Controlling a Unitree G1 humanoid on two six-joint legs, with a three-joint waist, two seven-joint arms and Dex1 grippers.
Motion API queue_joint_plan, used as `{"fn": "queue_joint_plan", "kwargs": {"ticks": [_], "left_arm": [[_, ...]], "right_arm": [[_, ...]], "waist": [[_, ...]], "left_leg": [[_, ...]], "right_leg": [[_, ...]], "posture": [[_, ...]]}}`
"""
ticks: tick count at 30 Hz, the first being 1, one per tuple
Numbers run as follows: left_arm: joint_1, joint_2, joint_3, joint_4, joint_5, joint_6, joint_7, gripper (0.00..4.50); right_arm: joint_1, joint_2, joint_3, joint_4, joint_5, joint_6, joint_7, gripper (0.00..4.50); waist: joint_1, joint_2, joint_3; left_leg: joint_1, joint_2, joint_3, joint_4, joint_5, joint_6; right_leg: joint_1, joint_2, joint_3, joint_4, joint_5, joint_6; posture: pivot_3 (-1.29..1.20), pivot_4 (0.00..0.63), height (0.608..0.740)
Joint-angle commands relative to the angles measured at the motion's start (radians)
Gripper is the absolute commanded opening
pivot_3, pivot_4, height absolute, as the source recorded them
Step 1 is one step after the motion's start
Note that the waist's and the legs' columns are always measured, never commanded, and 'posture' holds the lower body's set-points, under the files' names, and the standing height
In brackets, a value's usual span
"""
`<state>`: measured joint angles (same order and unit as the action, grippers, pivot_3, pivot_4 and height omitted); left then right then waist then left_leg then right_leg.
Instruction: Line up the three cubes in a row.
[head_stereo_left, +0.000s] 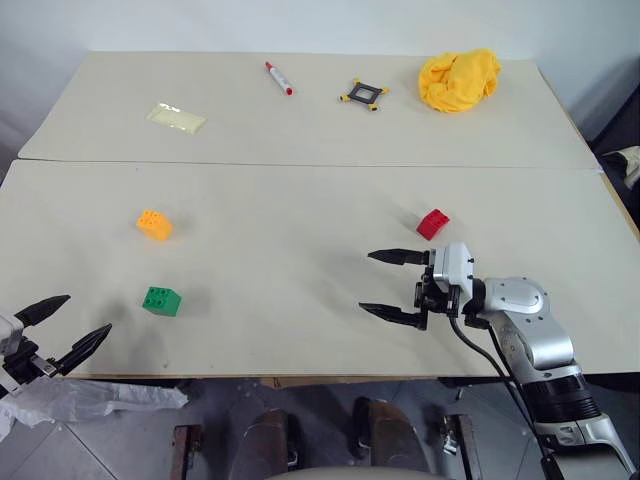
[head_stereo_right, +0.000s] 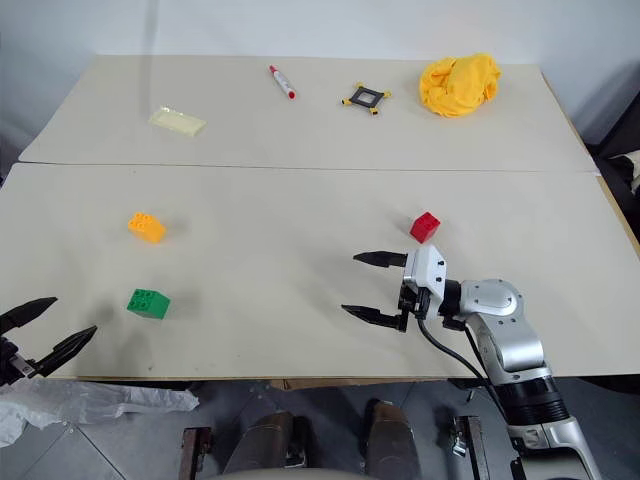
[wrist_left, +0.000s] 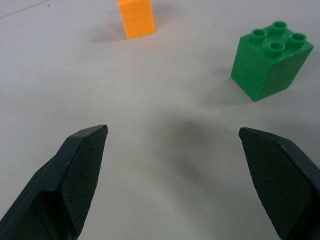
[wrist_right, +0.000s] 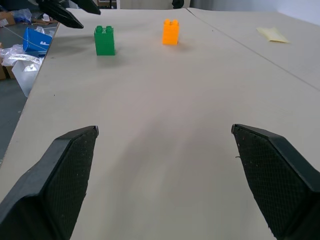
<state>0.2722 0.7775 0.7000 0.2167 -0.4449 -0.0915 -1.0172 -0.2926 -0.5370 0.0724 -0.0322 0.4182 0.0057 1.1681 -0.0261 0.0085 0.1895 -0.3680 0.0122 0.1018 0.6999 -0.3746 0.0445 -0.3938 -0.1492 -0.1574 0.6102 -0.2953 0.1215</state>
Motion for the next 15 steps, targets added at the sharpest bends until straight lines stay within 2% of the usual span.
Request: {"fn": "queue_joint_plan", "kwargs": {"ticks": [1,6,9,13,15], "left_arm": [[-0.002,0.007,0.018,-0.011,-0.015,-0.010,0.007,4.48],[0.002,-0.002,0.021,-0.025,-0.032,0.017,0.009,4.48],[-0.011,0.005,0.030,-0.071,-0.089,0.088,0.007,4.48],[-0.067,0.025,0.023,-0.246,-0.229,0.249,0.022,4.48],[-0.101,0.028,-0.058,-0.380,-0.260,0.303,0.016,4.48]], "right_arm": [[-0.001,0.001,-0.007,-0.009,0.007,-0.005,0.006,4.50],[0.008,-0.005,0.010,-0.037,0.008,-0.003,0.030,4.50],[0.026,-0.001,-0.006,-0.052,0.019,0.003,0.013,4.50],[0.051,-0.026,-0.126,-0.080,0.080,0.062,-0.072,4.50],[0.100,-0.055,-0.216,-0.103,0.094,0.082,-0.125,4.50]], "waist": [[0.000,0.000,0.000],[-0.001,0.000,0.000],[0.000,0.000,0.000],[0.012,-0.001,0.000],[0.021,-0.001,0.000]], "left_leg": [[0.000,0.000,0.000,0.000,0.000,0.000],[0.000,0.000,0.000,0.000,0.000,0.000],[0.000,0.000,0.000,0.000,0.000,0.000],[-0.001,0.000,-0.001,0.002,0.000,0.000],[0.000,-0.001,-0.002,0.002,0.000,0.000]], "right_leg": [[0.000,0.000,0.000,0.000,0.000,0.000],[0.000,0.000,0.000,0.000,0.000,0.000],[0.000,0.000,0.000,0.000,0.000,0.000],[0.001,0.000,0.000,0.001,0.000,0.000],[0.001,-0.001,0.001,0.001,0.000,0.000]], "posture": [[0.00,0.150,0.740],[0.00,0.150,0.740],[0.00,0.150,0.740],[0.00,0.150,0.740],[0.00,0.150,0.740]]}}
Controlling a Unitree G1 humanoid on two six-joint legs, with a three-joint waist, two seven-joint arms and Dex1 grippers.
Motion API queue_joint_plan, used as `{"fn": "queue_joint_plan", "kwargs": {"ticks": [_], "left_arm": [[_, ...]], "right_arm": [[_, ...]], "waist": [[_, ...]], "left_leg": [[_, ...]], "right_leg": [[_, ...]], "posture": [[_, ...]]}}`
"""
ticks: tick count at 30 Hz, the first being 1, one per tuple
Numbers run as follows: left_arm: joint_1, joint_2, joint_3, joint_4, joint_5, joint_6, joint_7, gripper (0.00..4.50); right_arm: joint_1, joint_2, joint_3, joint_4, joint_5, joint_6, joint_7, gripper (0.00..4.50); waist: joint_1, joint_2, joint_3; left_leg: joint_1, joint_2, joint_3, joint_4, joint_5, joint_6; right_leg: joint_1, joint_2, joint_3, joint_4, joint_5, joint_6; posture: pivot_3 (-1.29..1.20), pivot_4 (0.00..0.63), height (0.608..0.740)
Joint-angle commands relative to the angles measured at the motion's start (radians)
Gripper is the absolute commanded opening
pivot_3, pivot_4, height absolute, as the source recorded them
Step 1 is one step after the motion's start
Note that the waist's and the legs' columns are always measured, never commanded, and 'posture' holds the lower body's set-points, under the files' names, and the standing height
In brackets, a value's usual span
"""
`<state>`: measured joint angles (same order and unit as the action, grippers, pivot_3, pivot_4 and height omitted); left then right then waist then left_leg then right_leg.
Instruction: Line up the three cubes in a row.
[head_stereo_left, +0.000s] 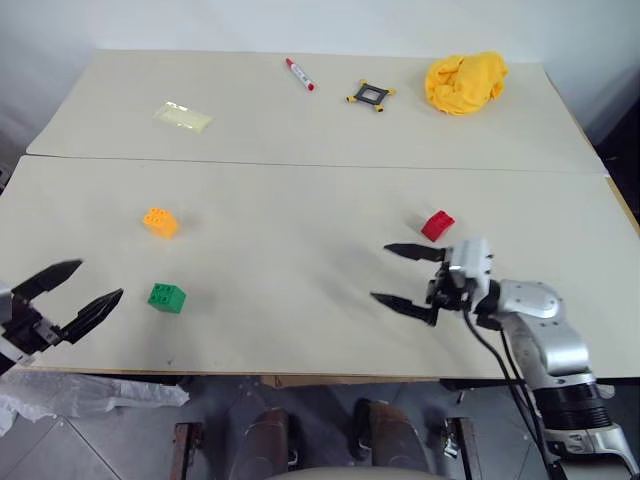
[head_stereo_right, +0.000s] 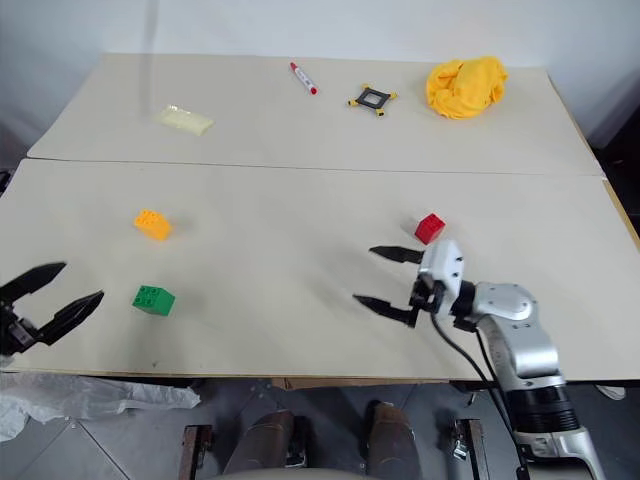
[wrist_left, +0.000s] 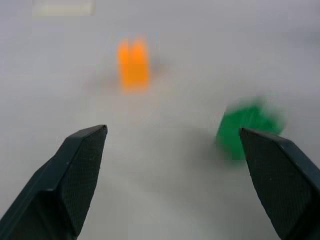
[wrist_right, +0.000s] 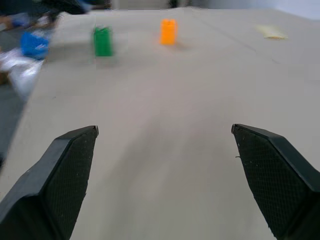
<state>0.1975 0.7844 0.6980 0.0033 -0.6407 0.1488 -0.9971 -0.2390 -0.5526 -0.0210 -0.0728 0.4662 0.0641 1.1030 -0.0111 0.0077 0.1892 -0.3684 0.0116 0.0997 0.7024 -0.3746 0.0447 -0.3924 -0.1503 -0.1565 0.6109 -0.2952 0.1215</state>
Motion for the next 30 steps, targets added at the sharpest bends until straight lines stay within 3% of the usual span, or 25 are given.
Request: {"fn": "queue_joint_plan", "kwargs": {"ticks": [1,9,14,17,23,30], "left_arm": [[-0.044,0.026,-0.100,-0.221,-0.073,0.086,-0.011,4.48],[-0.224,0.036,-0.421,-0.326,0.014,0.112,-0.079,4.48],[-0.274,0.031,-0.470,-0.298,0.035,0.112,-0.094,4.48],[-0.290,0.023,-0.485,-0.277,0.060,0.092,-0.092,4.48],[-0.334,0.008,-0.517,-0.243,0.075,0.081,-0.110,4.48],[-0.387,0.002,-0.548,-0.187,0.104,0.049,-0.145,4.48]], "right_arm": [[0.077,-0.051,-0.164,-0.067,0.040,0.018,-0.084,4.50],[0.288,-0.039,-0.459,0.032,0.041,0.002,-0.282,4.50],[0.316,-0.077,-0.427,-0.015,0.028,0.058,-0.280,4.50],[0.214,-0.110,-0.371,-0.043,0.032,0.172,-0.322,4.50],[-0.156,-0.179,-0.168,0.081,-0.009,0.469,-0.339,4.50],[-0.429,-0.165,0.035,0.284,-0.142,0.557,-0.298,4.50]], "waist": [[0.013,0.000,0.000],[0.011,0.001,0.000],[-0.001,0.003,0.000],[-0.014,0.003,0.000],[-0.015,0.004,0.000],[0.000,0.004,0.000]], "left_leg": [[0.000,0.000,-0.001,0.000,0.000,0.000],[0.000,-0.001,0.002,-0.001,0.000,0.000],[0.003,0.001,0.007,-0.003,0.000,-0.001],[0.006,0.002,0.009,-0.003,0.001,-0.001],[0.010,0.002,0.014,-0.003,0.001,-0.001],[0.004,0.000,0.014,-0.002,0.000,0.000]], "right_leg": [[0.000,0.000,0.000,0.000,0.000,0.000],[0.000,0.003,0.000,0.000,0.000,0.000],[-0.001,0.004,0.004,0.000,0.000,0.000],[0.000,0.005,0.008,0.002,0.000,0.000],[-0.002,0.004,0.015,0.005,0.000,0.000],[-0.006,0.003,0.014,0.005,0.000,-0.001]], "posture": [[0.00,0.150,0.740],[0.00,0.150,0.740],[0.00,0.150,0.740],[0.00,0.150,0.740],[0.00,0.150,0.740],[0.00,0.150,0.740]]}}
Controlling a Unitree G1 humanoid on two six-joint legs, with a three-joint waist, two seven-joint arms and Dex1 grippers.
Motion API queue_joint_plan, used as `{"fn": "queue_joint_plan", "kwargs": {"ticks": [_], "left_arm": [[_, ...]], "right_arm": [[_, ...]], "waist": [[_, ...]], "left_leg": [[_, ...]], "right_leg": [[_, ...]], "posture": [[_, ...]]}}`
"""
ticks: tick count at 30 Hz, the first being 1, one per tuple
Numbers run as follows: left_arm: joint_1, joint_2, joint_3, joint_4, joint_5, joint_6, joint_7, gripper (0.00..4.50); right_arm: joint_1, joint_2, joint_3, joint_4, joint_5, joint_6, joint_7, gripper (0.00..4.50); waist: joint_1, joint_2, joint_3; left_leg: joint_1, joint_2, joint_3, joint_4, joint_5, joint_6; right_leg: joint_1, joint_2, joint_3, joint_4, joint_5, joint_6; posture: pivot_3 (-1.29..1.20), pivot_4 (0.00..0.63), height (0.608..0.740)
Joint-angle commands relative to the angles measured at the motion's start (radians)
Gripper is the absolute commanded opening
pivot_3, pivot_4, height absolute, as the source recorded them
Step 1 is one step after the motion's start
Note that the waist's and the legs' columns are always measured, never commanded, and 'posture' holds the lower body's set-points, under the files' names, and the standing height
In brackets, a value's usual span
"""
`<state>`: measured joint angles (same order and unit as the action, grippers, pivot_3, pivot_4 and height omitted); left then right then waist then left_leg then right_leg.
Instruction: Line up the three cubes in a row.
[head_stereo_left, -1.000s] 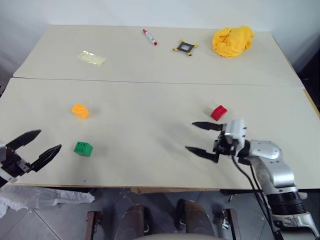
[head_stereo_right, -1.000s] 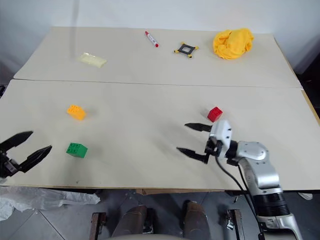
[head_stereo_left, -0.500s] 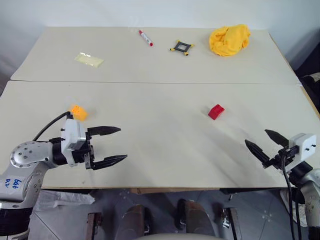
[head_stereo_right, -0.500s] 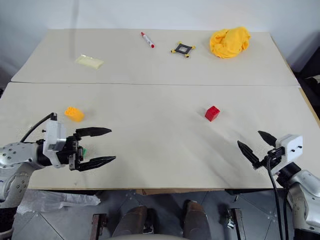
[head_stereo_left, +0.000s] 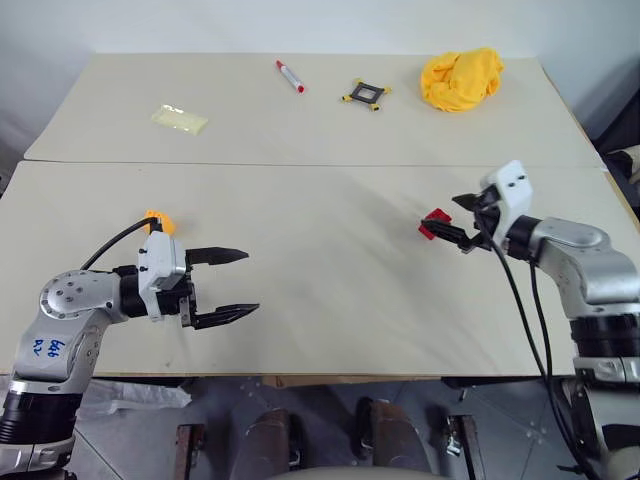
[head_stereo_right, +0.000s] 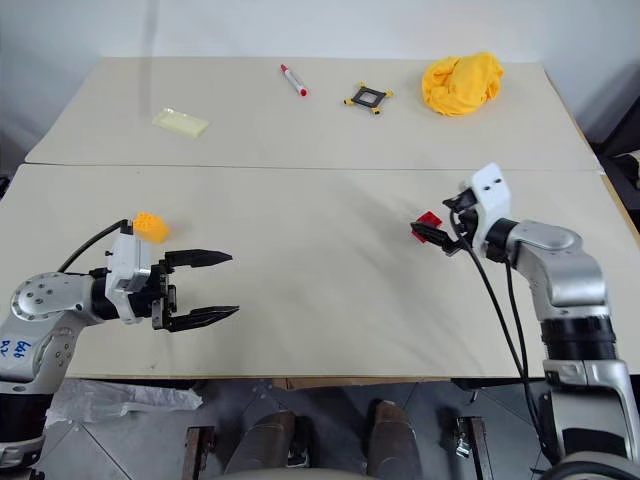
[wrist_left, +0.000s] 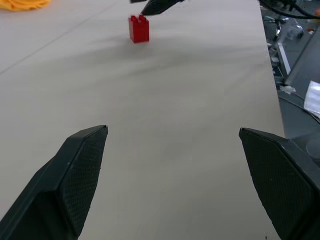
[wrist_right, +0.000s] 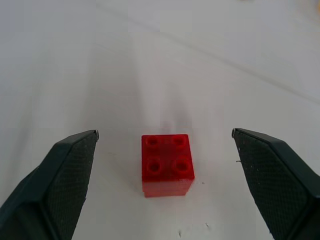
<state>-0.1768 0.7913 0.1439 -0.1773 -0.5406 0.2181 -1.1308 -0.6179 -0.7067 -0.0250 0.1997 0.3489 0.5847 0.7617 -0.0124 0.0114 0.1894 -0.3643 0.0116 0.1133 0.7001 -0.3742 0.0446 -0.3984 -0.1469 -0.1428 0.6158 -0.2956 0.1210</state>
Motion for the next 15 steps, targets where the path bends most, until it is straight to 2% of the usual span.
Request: {"fn": "queue_joint_plan", "kwargs": {"ticks": [1,4,6,8,14,15], "left_arm": [[-0.010,-0.005,0.008,-0.008,0.004,-0.022,-0.011,4.48],[0.011,-0.003,0.015,-0.011,0.011,-0.033,-0.010,4.48],[0.024,-0.003,0.021,-0.015,0.015,-0.038,-0.005,4.50],[0.033,-0.003,0.029,-0.019,0.017,-0.042,0.000,4.50],[0.059,0.004,0.050,-0.022,0.024,-0.057,0.009,4.50],[0.065,0.005,0.057,-0.022,0.024,-0.060,0.010,4.50]], "right_arm": [[-0.060,-0.017,0.062,0.015,-0.034,0.054,0.062,4.50],[-0.082,-0.022,0.102,0.046,-0.073,0.056,0.081,4.50],[-0.091,-0.018,0.103,0.068,-0.088,0.042,0.082,4.12],[-0.097,-0.016,0.102,0.078,-0.094,0.041,0.092,3.59],[-0.106,-0.005,0.094,0.062,-0.080,-0.001,0.172,1.59],[-0.112,-0.006,0.105,0.050,-0.069,-0.046,0.234,1.50]], "waist": [[0.001,0.000,0.000],[0.002,0.000,0.000],[0.005,0.000,0.000],[0.006,0.000,0.000],[0.006,0.000,0.000],[0.006,0.000,0.000]], "left_leg": [[-0.002,0.000,-0.001,0.000,0.000,0.000],[-0.006,0.000,-0.001,0.000,0.000,0.000],[-0.007,0.000,-0.001,0.000,0.000,0.000],[-0.007,0.000,0.000,0.000,0.000,0.000],[-0.007,0.000,0.001,0.001,0.000,0.000],[-0.007,0.000,0.001,0.001,0.000,0.000]], "right_leg": [[-0.002,0.000,-0.001,0.000,0.000,0.000],[-0.006,0.000,-0.002,0.001,0.000,0.000],[-0.007,0.000,-0.002,0.001,0.000,0.000],[-0.007,0.000,-0.002,0.001,0.000,0.000],[-0.007,0.000,-0.002,0.002,0.000,0.000],[-0.008,0.000,-0.002,0.002,0.000,0.000]], "posture": [[0.00,0.150,0.740],[0.00,0.150,0.740],[0.00,0.150,0.740],[0.00,0.150,0.740],[0.00,0.150,0.740],[0.00,0.150,0.740]]}}
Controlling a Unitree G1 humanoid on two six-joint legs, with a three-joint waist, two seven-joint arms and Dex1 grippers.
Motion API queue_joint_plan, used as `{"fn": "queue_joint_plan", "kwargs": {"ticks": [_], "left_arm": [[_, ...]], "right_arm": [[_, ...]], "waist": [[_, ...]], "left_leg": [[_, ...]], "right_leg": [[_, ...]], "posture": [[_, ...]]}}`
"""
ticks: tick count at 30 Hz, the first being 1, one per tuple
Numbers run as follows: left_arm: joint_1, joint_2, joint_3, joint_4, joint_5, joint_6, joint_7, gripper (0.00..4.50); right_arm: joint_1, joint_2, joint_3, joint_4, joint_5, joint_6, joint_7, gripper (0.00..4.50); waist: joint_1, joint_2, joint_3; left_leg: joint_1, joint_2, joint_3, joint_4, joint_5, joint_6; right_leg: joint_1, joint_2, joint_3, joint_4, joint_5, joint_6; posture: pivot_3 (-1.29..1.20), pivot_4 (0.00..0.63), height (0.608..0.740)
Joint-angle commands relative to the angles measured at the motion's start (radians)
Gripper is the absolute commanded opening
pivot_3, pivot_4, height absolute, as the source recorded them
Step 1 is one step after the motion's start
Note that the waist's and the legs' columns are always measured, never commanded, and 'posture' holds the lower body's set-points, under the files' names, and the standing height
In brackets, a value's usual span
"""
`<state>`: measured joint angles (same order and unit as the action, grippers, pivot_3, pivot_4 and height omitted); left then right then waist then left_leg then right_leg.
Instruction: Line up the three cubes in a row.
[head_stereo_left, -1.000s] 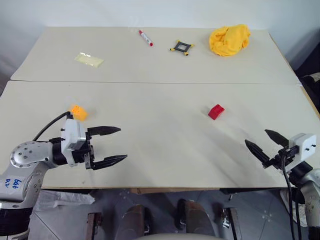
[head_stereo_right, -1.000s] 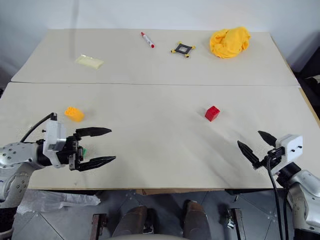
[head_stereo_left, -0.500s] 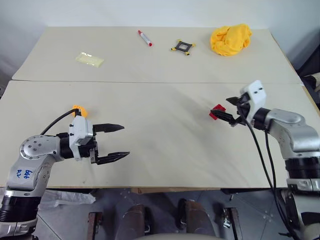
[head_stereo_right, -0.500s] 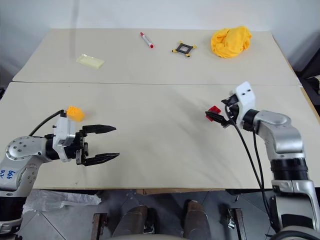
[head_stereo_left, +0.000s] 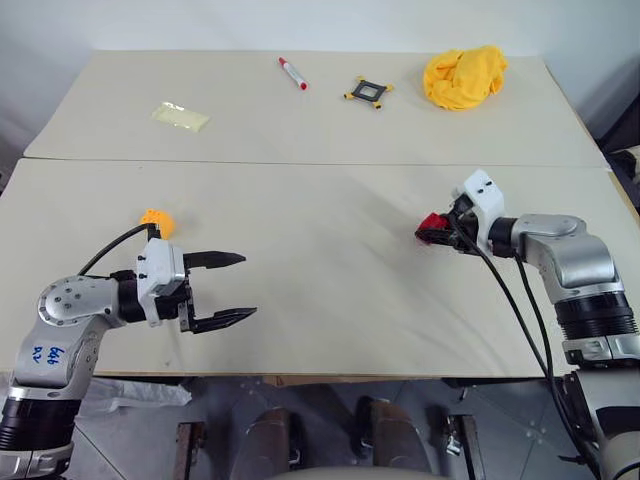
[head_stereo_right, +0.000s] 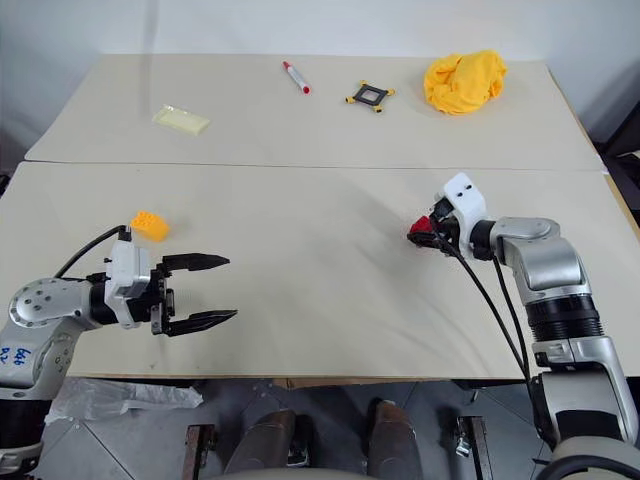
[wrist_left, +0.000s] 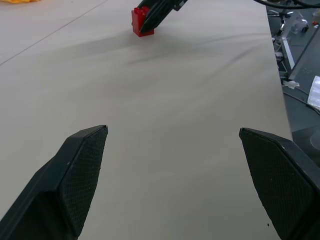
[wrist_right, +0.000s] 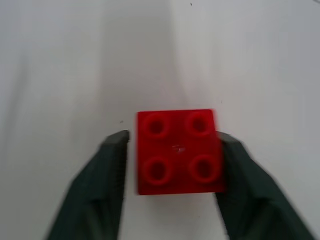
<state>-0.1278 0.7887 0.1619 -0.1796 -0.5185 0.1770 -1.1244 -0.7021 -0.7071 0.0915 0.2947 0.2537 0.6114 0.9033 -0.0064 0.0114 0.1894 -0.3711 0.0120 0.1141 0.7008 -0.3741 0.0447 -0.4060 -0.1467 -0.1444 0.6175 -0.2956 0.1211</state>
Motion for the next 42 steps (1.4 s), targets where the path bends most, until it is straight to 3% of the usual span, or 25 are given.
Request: {"fn": "queue_joint_plan", "kwargs": {"ticks": [1,6,9,15,22,27,31,36,42], "left_arm": [[0.020,0.010,0.044,-0.018,0.001,-0.021,0.003,4.50],[0.035,0.006,0.075,0.014,-0.011,-0.032,-0.012,4.50],[0.046,0.005,0.097,0.064,-0.008,-0.049,-0.025,4.50],[0.085,0.009,0.130,0.059,-0.001,-0.064,-0.016,4.50],[0.144,0.003,0.181,0.002,-0.014,-0.047,0.025,4.50],[0.158,-0.032,0.279,-0.013,-0.104,0.001,0.087,4.50],[0.223,-0.046,0.416,0.048,-0.131,0.009,0.120,4.50],[0.397,-0.047,0.644,0.210,-0.133,-0.032,0.089,4.50],[0.571,-0.077,0.749,0.385,-0.102,-0.081,0.052,4.50]], "right_arm": [[-0.037,-0.007,0.006,-0.052,0.029,-0.125,0.157,1.51],[-0.118,0.007,0.130,-0.018,-0.022,-0.288,0.406,1.51],[-0.192,0.070,0.200,0.045,-0.057,-0.336,0.476,1.51],[-0.273,0.174,0.257,0.206,-0.141,-0.429,0.492,1.51],[-0.258,0.226,0.285,0.255,-0.205,-0.492,0.499,1.51],[-0.255,0.240,0.229,0.258,-0.191,-0.547,0.456,3.12],[-0.209,0.189,0.152,0.222,-0.121,-0.606,0.516,4.48],[-0.073,0.150,-0.028,0.145,0.108,-0.686,0.658,4.49],[0.095,0.150,-0.119,0.100,0.211,-0.790,0.703,4.49]], "waist": [[0.000,0.000,0.000],[-0.007,0.000,0.000],[-0.020,0.000,0.000],[-0.022,0.000,0.000],[-0.025,0.000,0.000],[-0.027,0.000,0.000],[-0.025,0.000,0.000],[-0.024,-0.002,0.000],[-0.025,-0.003,0.000]], "left_leg": [[0.000,0.000,0.000,0.000,0.000,0.000],[0.001,0.001,0.001,0.000,0.000,0.000],[0.001,0.001,0.001,0.000,0.000,0.000],[0.000,0.000,0.000,0.000,0.000,0.000],[0.000,0.000,0.000,0.000,0.000,0.000],[0.000,0.000,0.000,0.000,0.000,0.000],[0.000,0.000,0.000,0.000,0.000,0.000],[0.000,0.000,0.000,-0.001,0.000,0.000],[0.002,0.001,0.003,-0.001,0.000,0.000]], "right_leg": [[0.000,0.000,0.000,0.000,0.000,0.000],[-0.001,0.000,0.001,0.000,0.000,0.000],[-0.001,0.001,0.001,0.001,0.000,0.000],[-0.001,0.000,0.000,0.002,0.000,0.000],[-0.001,-0.001,0.000,0.002,0.000,0.000],[-0.002,0.000,0.000,0.002,0.000,0.000],[-0.002,-0.001,0.000,0.003,0.000,0.000],[-0.001,-0.001,0.000,0.002,0.000,0.000],[-0.001,-0.001,0.000,0.001,0.000,0.000]], "posture": [[0.00,0.150,0.740],[0.00,0.150,0.740],[0.00,0.150,0.740],[0.00,0.150,0.740],[0.00,0.150,0.740],[0.00,0.150,0.740],[0.00,0.150,0.740],[0.00,0.150,0.740],[0.00,0.150,0.740]]}}
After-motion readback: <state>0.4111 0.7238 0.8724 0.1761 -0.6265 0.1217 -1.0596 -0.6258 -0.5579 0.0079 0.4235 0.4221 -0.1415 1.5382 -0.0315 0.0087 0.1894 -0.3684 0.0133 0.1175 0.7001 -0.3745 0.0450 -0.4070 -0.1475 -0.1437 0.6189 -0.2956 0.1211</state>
